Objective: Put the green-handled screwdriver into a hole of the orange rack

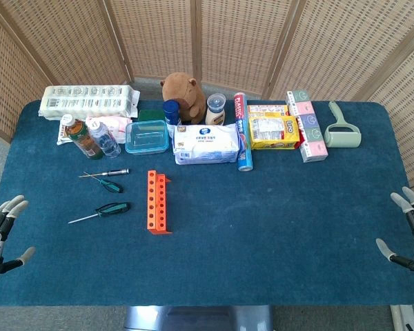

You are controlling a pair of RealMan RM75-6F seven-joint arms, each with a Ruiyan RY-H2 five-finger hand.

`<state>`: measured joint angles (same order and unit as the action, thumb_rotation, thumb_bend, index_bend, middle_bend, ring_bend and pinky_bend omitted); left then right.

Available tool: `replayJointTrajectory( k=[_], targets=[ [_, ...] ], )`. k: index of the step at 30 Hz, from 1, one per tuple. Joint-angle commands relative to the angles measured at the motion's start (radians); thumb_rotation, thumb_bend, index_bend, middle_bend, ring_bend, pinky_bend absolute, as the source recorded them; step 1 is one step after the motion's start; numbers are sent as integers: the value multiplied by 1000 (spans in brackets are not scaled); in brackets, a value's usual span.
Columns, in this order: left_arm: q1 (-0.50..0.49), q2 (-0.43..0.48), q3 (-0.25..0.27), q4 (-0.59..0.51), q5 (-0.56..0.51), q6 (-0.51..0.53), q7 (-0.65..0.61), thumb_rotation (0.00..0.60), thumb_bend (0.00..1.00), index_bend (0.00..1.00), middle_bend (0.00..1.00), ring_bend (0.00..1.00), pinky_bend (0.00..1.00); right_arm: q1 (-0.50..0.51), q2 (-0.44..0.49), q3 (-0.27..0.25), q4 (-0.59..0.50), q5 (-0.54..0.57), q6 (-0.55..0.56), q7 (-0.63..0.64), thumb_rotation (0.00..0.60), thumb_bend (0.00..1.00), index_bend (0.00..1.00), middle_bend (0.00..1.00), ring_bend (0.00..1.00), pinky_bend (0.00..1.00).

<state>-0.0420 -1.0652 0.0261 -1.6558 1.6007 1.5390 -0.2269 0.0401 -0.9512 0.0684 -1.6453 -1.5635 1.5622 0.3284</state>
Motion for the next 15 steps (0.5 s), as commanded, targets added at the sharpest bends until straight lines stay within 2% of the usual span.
replayJointTrajectory(
  k=[1, 8, 9, 11, 12, 13, 15],
  targets=[
    [0, -1, -3, 2, -4, 1, 2, 600, 245, 0, 2, 13, 215, -2, 1, -1, -1, -5, 6, 0, 600, 323, 94, 21, 8, 46],
    [-7, -6, -6, 5, -22, -24, 22, 600, 231, 0, 21, 20, 205, -5, 4, -4, -1, -8, 9, 10, 600, 324, 94, 21, 8, 47],
    [-9, -8, -8, 4, -25, -26, 29, 600, 220, 0, 84, 53, 206, -5, 4, -3, -1, -7, 10, 11, 600, 324, 94, 21, 8, 47],
    [-15, -17, -18, 1, -41, -35, 51, 600, 200, 0, 326, 215, 260, -5, 4, 0, 0, -3, 11, 12, 600, 324, 94, 21, 8, 47],
    [-19, -22, -24, -1, -50, -40, 63, 600, 191, 0, 506, 367, 358, -5, 3, 0, 1, -1, 9, 13, 600, 324, 94, 21, 8, 47],
    [-23, -28, -30, -2, -60, -46, 77, 600, 186, 3, 664, 526, 506, -4, 3, 0, 2, 1, 6, 13, 600, 324, 94, 21, 8, 47],
    [-43, -48, -49, -4, -94, -79, 127, 600, 184, 39, 833, 734, 749, -1, 4, -2, 3, 4, -5, 16, 600, 323, 94, 21, 8, 47]
  ],
)
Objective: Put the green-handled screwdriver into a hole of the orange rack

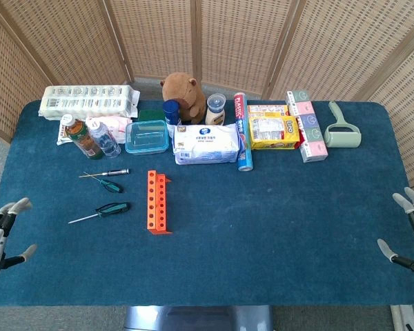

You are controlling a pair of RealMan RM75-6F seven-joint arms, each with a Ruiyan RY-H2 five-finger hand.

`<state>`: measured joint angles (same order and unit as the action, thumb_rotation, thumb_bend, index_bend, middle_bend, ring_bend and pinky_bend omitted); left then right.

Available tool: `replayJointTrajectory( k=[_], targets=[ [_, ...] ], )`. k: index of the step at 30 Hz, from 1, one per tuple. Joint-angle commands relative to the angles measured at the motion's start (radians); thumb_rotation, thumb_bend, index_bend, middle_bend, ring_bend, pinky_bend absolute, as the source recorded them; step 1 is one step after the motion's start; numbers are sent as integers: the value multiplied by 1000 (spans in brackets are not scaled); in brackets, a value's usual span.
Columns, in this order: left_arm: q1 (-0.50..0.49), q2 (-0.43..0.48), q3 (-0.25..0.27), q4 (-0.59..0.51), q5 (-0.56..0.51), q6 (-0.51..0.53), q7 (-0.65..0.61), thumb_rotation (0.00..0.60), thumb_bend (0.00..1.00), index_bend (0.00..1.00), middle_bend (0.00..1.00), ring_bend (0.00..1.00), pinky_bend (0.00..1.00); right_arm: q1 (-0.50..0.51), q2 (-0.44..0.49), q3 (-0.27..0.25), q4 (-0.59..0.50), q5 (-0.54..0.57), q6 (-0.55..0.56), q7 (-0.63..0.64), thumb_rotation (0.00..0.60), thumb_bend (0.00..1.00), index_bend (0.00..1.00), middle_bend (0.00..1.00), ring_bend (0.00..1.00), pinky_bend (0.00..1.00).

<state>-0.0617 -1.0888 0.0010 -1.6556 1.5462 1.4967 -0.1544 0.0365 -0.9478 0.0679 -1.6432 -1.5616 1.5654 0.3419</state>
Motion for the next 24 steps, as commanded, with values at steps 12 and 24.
replayJointTrajectory(
  k=[12, 24],
  targets=[
    [-194, -261, -136, 53, -309, -275, 346, 600, 208, 240, 1000, 951, 988, 6, 8, -3, 3, 0, -15, 24, 600, 322, 94, 21, 8, 47],
    [-321, -461, -210, 72, -607, -346, 624, 600, 240, 285, 1000, 953, 988, 5, 24, -4, 15, -3, -16, 80, 600, 323, 94, 23, 8, 47]
  ],
)
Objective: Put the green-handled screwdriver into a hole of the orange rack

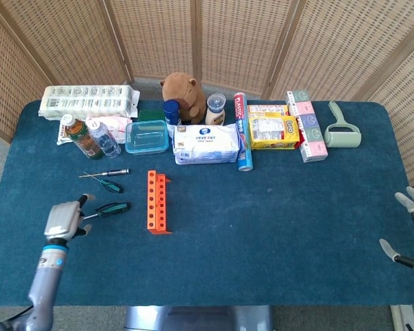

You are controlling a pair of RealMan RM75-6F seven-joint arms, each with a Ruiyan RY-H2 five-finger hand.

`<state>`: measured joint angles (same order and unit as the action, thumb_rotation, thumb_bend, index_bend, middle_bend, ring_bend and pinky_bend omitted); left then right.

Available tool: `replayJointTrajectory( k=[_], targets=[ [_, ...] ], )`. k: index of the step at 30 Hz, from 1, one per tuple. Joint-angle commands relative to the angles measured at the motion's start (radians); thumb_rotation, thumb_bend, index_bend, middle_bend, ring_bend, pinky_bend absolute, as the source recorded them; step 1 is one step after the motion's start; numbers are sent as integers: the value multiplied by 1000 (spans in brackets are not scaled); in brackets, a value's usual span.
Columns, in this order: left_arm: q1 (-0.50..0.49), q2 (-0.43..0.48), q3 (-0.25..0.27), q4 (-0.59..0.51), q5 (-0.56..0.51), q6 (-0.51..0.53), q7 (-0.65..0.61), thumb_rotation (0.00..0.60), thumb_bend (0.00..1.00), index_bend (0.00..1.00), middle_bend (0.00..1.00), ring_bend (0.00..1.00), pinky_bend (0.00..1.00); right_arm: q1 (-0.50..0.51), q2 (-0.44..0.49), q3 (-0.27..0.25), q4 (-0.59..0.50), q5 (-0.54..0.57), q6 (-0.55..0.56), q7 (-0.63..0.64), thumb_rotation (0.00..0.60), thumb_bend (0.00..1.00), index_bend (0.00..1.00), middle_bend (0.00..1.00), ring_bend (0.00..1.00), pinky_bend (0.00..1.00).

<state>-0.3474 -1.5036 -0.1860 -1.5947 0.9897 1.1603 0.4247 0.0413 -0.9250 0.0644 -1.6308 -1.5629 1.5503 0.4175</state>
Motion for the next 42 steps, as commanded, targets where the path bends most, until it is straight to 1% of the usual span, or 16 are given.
replayJointTrajectory(
  k=[1, 6, 12, 20, 26, 35, 42],
  targets=[
    [-42, -56, -25, 11, -63, -7, 57, 600, 240, 285, 1000, 953, 988, 0, 2, -1, 3, -2, -1, 8, 600, 323, 94, 23, 8, 47],
    [-70, -95, -37, 1, -109, 16, 109, 600, 244, 285, 1000, 953, 988, 3, 6, 0, 5, 3, -6, 21, 600, 322, 94, 24, 8, 47],
    [-94, -117, -46, 0, -151, 31, 142, 600, 259, 285, 1000, 953, 988, 2, 8, 1, 7, 6, -6, 32, 600, 322, 94, 25, 8, 47],
    [-124, -141, -61, 11, -215, 21, 170, 600, 267, 285, 1000, 953, 988, 2, 8, 2, 7, 6, -5, 36, 600, 322, 94, 25, 8, 47],
    [-160, -152, -79, 6, -287, 17, 211, 600, 284, 290, 1000, 953, 988, 2, 8, 4, 9, 8, -3, 40, 600, 323, 94, 25, 8, 47],
    [-199, -178, -84, 6, -360, 36, 260, 600, 309, 347, 1000, 953, 988, 2, 9, 6, 13, 11, -2, 52, 600, 323, 94, 25, 8, 47],
    [-217, -193, -81, 11, -387, 61, 280, 600, 340, 350, 1000, 953, 988, 1, 12, 7, 18, 9, 0, 68, 600, 322, 94, 25, 8, 47]
  ],
)
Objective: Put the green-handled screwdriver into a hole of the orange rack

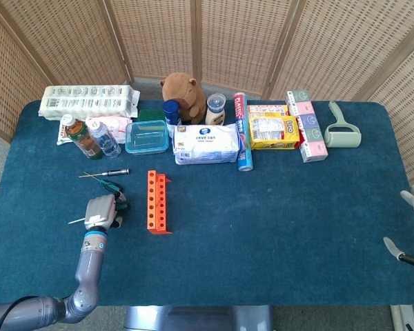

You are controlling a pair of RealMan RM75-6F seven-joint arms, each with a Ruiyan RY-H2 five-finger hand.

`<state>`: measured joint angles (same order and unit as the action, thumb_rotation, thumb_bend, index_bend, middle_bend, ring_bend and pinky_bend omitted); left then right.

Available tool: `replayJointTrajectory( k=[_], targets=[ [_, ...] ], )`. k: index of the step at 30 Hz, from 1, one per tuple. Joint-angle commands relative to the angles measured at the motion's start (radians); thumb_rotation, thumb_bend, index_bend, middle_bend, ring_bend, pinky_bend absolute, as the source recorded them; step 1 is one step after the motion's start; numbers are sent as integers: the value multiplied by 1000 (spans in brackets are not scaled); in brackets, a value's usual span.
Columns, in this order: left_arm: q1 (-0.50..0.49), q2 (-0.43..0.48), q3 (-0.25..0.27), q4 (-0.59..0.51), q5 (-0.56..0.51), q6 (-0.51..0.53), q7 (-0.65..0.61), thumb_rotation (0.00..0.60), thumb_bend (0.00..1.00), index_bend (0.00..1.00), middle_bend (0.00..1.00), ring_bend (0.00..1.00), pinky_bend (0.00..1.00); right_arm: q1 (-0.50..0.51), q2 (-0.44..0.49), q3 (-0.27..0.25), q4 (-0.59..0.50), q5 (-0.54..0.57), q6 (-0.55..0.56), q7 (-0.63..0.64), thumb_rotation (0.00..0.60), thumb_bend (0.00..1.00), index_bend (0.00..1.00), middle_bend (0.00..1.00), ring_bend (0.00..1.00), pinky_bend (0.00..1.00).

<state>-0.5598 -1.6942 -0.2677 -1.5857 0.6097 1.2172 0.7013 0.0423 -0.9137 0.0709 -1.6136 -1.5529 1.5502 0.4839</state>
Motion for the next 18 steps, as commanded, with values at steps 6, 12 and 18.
replayJointTrajectory(
  k=[6, 12, 18],
  targets=[
    [-10, -2, 7, 0, -15, 15, 3, 600, 409, 389, 1000, 953, 988, -1, 0, 0, 3, -3, 4, 7, 600, 323, 94, 26, 8, 47],
    [-17, -4, 16, -2, -28, 16, 8, 600, 448, 413, 1000, 953, 988, 0, 0, -1, 3, -7, 4, 10, 600, 322, 88, 26, 8, 47],
    [-12, 21, 23, -44, -18, 25, -5, 600, 456, 419, 1000, 953, 988, -1, 1, -1, 5, -7, 7, 18, 600, 323, 84, 27, 8, 47]
  ],
)
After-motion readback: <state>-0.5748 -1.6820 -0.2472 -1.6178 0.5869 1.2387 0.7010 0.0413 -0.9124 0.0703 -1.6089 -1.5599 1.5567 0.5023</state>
